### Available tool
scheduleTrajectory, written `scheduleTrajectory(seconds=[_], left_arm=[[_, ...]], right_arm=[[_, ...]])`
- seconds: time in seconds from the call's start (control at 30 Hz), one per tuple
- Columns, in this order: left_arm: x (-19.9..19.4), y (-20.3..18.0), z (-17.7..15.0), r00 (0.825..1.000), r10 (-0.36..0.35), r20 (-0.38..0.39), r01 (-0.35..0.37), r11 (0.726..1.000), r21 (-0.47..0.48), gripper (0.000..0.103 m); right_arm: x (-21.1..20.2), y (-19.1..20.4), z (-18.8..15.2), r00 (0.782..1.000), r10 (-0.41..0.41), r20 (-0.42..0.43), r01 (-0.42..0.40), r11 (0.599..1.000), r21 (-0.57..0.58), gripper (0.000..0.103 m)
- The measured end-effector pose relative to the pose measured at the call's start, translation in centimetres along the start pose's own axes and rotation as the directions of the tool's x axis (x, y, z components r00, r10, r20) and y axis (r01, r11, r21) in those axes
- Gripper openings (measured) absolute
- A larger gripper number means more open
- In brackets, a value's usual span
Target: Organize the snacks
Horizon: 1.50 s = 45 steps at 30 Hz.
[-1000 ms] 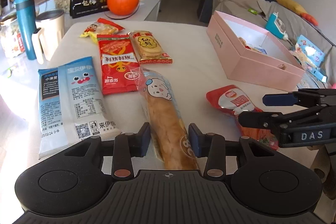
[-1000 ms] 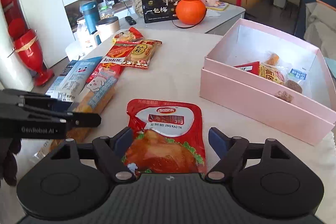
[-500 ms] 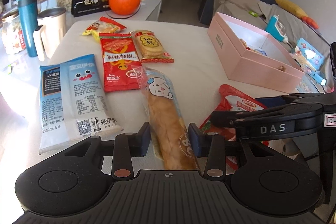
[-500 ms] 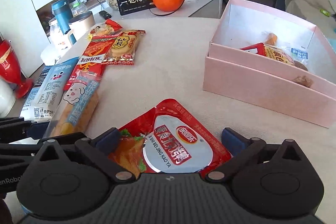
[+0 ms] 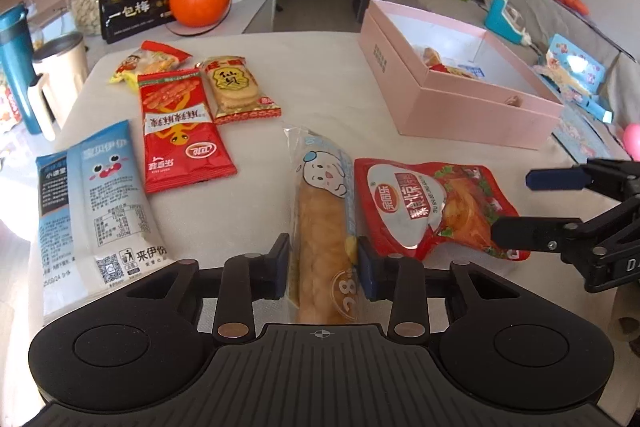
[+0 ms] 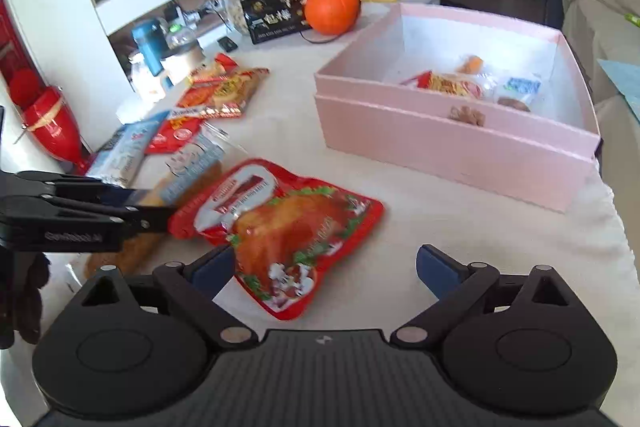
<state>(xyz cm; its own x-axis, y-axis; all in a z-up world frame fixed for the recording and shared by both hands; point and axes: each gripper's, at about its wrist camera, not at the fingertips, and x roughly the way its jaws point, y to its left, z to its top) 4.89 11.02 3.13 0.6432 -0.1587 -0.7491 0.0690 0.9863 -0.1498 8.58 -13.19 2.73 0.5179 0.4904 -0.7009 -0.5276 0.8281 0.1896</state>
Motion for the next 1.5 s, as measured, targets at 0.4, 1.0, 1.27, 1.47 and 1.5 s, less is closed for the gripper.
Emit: scheduleTrajectory(seconds=[0.4, 1.0, 1.27, 1.47, 1.5], left_arm=[[-0.7, 1.7, -0.3, 1.000, 0.001, -0.006, -0.002, 0.996, -0.084, 0.037], [0.8, -1.5, -0.5, 0.995, -0.094, 0.027, 0.095, 0.994, -0.048, 0.038], [0.5, -1.7, -1.0, 0.995, -0.089, 0.046, 0.091, 0.995, -0.045, 0.038], [-0.2, -1.3, -1.4, 0.993, -0.118, 0.011, 0.119, 0.992, -0.029, 0.040], [-0.3, -1.1, -1.5, 0.992, -0.128, 0.006, 0.128, 0.991, -0.034, 0.040]], right_arm=[[5.6, 3.4, 3.5, 0.999, -0.032, -0.044, 0.025, 0.990, -0.139, 0.097], [2.9, -1.7, -0.1, 0.987, -0.155, 0.044, 0.147, 0.980, 0.137, 0.103], [2.1, -3.0, 0.4, 0.998, -0.045, -0.034, 0.047, 0.997, 0.067, 0.103], [1.2, -1.5, -0.4, 0.998, 0.011, -0.056, -0.011, 1.000, -0.003, 0.102], [0.9, -1.5, -0.2, 0.998, 0.032, -0.063, -0.033, 0.999, -0.026, 0.095]])
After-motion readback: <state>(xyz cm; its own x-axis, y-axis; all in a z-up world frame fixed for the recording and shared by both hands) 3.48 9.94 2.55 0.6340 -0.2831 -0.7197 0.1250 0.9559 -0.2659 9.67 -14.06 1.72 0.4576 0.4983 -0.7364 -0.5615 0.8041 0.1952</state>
